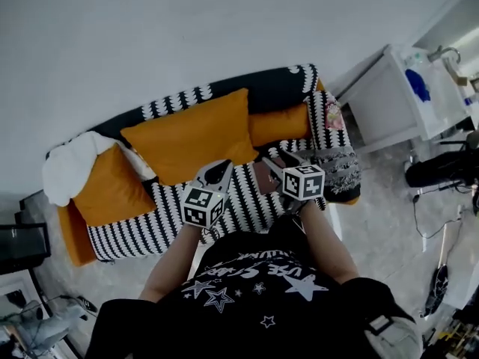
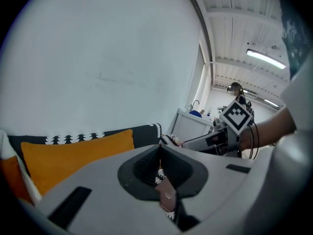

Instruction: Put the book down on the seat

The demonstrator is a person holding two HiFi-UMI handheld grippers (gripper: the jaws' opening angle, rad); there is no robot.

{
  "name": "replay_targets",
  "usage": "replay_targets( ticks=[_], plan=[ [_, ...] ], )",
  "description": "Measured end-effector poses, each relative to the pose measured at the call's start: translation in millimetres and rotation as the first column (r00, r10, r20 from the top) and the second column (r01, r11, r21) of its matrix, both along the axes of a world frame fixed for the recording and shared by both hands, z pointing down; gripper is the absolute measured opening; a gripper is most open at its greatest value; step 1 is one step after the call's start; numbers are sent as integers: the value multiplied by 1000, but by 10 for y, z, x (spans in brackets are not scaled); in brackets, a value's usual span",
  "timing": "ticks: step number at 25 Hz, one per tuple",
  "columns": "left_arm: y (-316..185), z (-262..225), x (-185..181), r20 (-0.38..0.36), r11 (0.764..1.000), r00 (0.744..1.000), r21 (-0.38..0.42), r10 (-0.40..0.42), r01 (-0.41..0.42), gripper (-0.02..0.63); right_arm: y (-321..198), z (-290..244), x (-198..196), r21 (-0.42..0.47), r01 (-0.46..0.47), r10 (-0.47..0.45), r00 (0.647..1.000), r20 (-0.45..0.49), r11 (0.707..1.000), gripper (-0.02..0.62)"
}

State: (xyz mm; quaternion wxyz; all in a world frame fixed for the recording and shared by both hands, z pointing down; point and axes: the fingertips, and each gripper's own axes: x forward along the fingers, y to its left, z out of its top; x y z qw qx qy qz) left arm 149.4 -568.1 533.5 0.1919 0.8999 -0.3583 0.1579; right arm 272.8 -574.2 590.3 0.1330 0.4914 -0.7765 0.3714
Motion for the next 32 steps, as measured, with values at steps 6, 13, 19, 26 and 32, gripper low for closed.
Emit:
replay_targets(
  ticks=[6,13,19,26,32],
  plan=[
    [131,92,-97,20,997,997,-1,74,-74,9,189,-131,-239,31,17,-18,1000,18,999,261],
    [381,188,129,16,993,994,-30,111,-110,9,533,-214,114,27,-18,17,1000,22,999,250],
    [556,-15,313,11,997,997,3,79,-79,9,729,-377,390,76,-33,31,999,26,997,229],
    [1056,-182,520,18,995,996,33,89,-89,9,1253,-301,570,76,-56,52,997,47,996,202],
    [1435,-286,447,46,996,997,58,58,-61,9,1618,-377,741,94,-87,83,995,53,992,149]
  ],
)
